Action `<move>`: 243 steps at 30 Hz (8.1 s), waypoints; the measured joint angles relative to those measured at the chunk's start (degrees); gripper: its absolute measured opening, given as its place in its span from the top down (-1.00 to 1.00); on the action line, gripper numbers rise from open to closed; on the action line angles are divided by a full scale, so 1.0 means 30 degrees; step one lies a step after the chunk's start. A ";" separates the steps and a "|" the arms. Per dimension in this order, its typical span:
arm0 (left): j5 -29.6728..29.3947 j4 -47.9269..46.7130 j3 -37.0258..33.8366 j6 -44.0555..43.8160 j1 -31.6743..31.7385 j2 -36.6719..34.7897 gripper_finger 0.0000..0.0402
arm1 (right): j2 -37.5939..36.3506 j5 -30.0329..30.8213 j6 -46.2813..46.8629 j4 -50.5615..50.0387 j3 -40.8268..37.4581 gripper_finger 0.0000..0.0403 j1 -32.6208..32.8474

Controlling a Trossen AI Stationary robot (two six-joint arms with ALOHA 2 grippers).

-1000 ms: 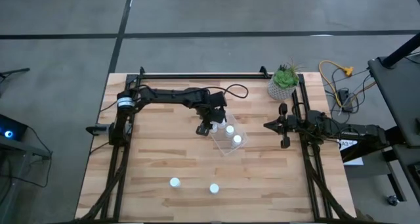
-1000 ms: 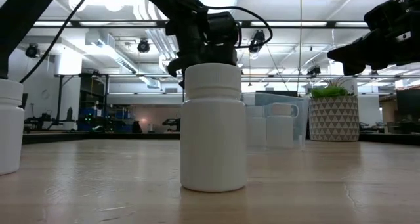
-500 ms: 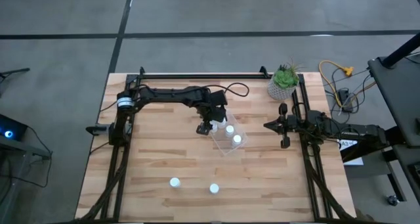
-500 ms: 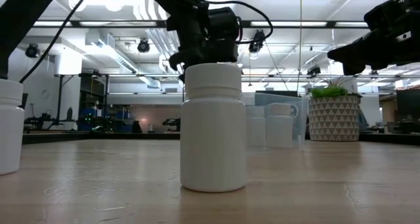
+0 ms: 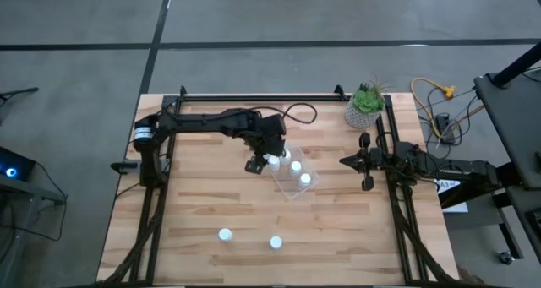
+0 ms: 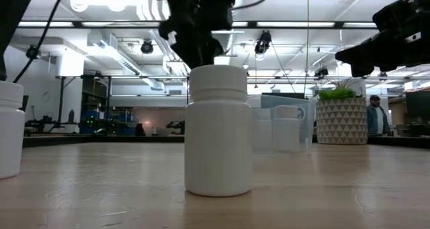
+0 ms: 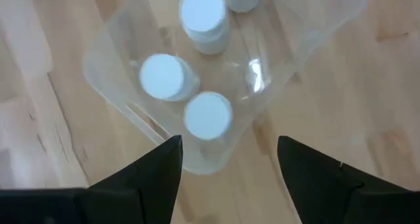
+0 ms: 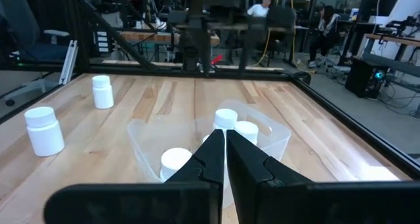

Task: Pick and place pill bottles into a basket
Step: Put the white pill bottle into the transparent bin

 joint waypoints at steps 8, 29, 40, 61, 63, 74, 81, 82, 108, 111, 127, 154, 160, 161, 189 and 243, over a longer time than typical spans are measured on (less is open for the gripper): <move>-0.1010 -0.0192 -0.0073 -0.1031 -0.2020 -0.0817 -0.15 | 0.0102 -0.0026 -0.0013 -0.0018 0.0000 0.96 0.0003; -0.1391 -0.1436 -0.0345 -0.3933 -0.4997 -0.0809 -0.15 | 0.0095 -0.0016 0.0019 -0.0003 0.0000 0.96 0.0003; -0.1420 -0.1263 -0.0792 -0.3941 -0.5056 -0.0801 -0.15 | 0.0095 -0.0016 -0.0006 0.0001 0.0000 0.96 0.0001; -0.0269 0.3063 -0.4815 -0.4151 -0.5172 -0.2656 -0.15 | 0.0093 0.0018 -0.0001 0.0004 0.0000 0.96 -0.0004; -0.0269 0.4334 -0.6062 -0.4518 -0.5186 -0.3691 -0.15 | 0.0102 0.0000 0.0012 0.0004 0.0000 0.96 0.0003; -0.0327 0.6563 -1.1076 -0.9533 -0.6532 -0.8318 -0.15 | 0.0117 -0.0016 0.0020 0.0001 -0.0007 0.96 -0.0001; -0.1493 0.6390 -1.1183 -1.1945 -0.9590 -0.7859 -0.15 | 0.0109 -0.0016 -0.0010 -0.0007 -0.0007 0.96 0.0003; -0.1667 0.6435 -1.1183 -1.2151 -1.0001 -0.7782 -0.15 | 0.0109 -0.0016 0.0015 -0.0011 -0.0007 0.96 -0.0001; -0.2083 0.5718 -0.9923 -1.5906 -1.3536 -0.6386 -0.15 | 0.0109 -0.0016 -0.0009 -0.0003 -0.0007 0.96 0.0000; -0.1931 0.5402 -0.9772 -1.5963 -1.3536 -0.5983 -0.15 | 0.0109 -0.0001 0.0017 0.0010 -0.0007 0.96 0.0003; -0.1191 0.3866 -0.8903 -1.7959 -1.3654 -0.4612 -0.15 | 0.0109 -0.0009 -0.0004 0.0004 -0.0007 0.96 0.0003; -0.1084 0.3406 -0.8990 -1.8990 -1.4192 -0.2681 -0.15 | 0.0102 -0.0023 -0.0005 0.0004 -0.0007 0.96 0.0003; -0.1158 0.3385 -0.9071 -1.8950 -1.4178 -0.2674 -0.03 | 0.0102 -0.0019 0.0028 0.0004 -0.0007 0.96 -0.0004; -0.1158 0.3380 -0.9067 -1.8950 -1.4178 -0.2674 0.04 | 0.0102 -0.0023 0.0021 0.0004 -0.0007 0.96 0.0003; -0.3247 -0.0137 -0.5014 -0.7773 -0.8444 -0.3561 0.30 | 0.0104 -0.0016 0.0005 -0.0003 -0.0007 0.96 0.0002; 0.0722 0.3924 -0.1231 0.1571 -0.0757 -0.0222 0.30 | 0.0102 0.0002 0.0027 0.0015 -0.0007 0.96 0.0000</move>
